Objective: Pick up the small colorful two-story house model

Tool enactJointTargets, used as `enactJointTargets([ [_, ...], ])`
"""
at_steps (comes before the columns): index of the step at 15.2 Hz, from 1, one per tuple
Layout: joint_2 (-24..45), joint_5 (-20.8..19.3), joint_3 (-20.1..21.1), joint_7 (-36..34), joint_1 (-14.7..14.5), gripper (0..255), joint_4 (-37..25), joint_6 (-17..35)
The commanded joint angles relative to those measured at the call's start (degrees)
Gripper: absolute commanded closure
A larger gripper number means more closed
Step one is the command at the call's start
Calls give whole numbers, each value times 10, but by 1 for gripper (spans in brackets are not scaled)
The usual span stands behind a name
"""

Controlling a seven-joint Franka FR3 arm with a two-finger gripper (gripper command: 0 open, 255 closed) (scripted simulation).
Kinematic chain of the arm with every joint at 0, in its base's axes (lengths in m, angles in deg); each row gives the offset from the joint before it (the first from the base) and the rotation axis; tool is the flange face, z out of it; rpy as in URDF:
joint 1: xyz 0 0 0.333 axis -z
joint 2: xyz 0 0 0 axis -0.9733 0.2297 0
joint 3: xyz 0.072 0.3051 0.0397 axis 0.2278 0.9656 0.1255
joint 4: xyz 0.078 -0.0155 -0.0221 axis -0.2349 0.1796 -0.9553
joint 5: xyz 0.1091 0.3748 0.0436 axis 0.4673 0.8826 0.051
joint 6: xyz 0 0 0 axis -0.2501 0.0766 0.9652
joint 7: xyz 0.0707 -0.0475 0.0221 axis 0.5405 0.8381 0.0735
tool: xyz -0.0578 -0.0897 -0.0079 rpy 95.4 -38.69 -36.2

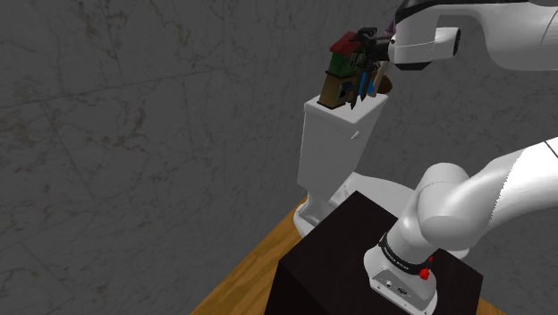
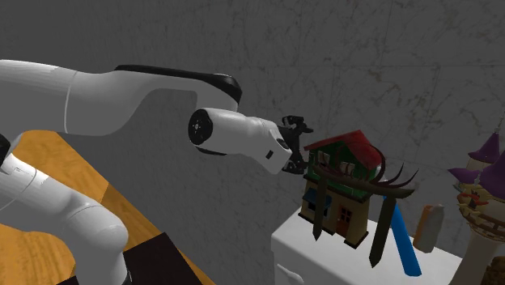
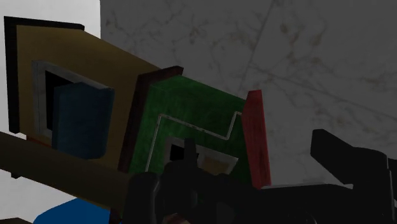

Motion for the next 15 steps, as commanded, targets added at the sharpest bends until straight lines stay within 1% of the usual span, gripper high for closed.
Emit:
enactJointTargets([
  [1,-2,6,-7,10,-10,0,2,6],
  [2,-3,6,-7,10,-9,255,3,6],
  [11,-2,6,-7,10,-10,255,2,6],
  [15,10,-28,33,-43,42,255,-11,-24],
])
